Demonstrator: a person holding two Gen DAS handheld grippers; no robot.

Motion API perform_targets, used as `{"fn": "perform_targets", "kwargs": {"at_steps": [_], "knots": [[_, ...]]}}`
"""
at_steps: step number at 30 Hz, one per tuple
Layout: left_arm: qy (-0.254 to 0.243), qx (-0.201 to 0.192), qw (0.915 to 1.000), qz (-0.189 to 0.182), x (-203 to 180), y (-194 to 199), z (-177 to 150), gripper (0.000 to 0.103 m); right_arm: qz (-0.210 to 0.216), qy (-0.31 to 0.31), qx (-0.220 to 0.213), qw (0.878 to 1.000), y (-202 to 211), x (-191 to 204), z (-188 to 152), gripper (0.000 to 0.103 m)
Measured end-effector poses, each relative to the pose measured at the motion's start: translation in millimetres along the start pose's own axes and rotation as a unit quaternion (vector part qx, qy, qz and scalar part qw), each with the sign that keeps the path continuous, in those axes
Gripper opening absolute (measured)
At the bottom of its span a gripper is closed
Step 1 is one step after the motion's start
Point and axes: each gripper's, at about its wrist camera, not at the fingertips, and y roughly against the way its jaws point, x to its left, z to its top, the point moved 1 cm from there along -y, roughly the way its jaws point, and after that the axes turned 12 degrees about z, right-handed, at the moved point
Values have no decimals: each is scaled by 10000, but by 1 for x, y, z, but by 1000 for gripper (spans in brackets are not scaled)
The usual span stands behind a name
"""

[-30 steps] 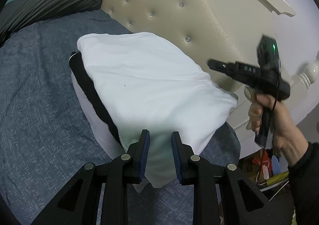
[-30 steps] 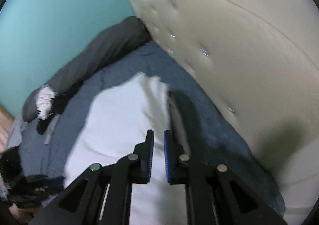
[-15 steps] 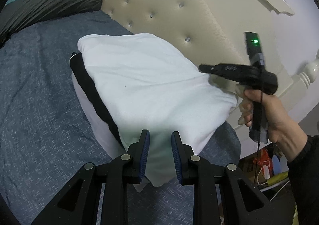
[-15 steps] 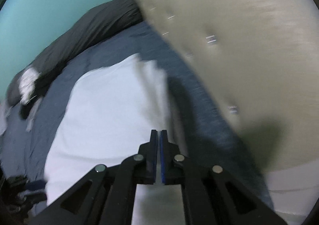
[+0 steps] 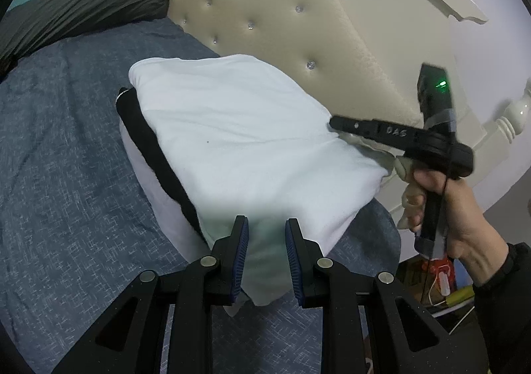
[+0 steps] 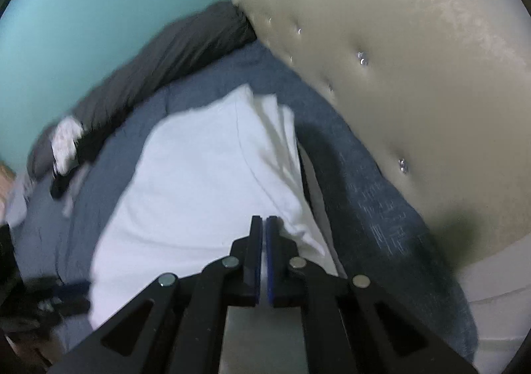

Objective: Fold clothes

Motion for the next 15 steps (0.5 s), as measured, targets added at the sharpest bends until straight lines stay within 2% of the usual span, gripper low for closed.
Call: {"fn": "perform_targets", "kwargs": {"at_steps": [2, 5, 7, 9, 12, 15], "knots": [[19, 15, 10000, -29, 2, 0, 1, 24, 138, 76, -9, 9999, 1, 7, -3, 3], [20, 25, 10000, -14, 1, 0, 0, 24, 537, 506, 358, 9966, -14, 40, -8, 3], [23, 39, 10000, -32, 2, 0, 0, 24, 469, 661, 692, 9943, -29, 48, -14, 3], [1, 38, 10000, -50, 1, 0, -1, 24, 295, 679, 812, 9939, -35, 44, -18, 2], [2, 28, 10000, -53, 1, 0, 0, 24, -47, 382, 574, 9976, -21, 23, -14, 0], [15, 16, 10000, -38, 2, 0, 0, 24, -165, 209, 312, 9992, -3, 16, -13, 1]]}}
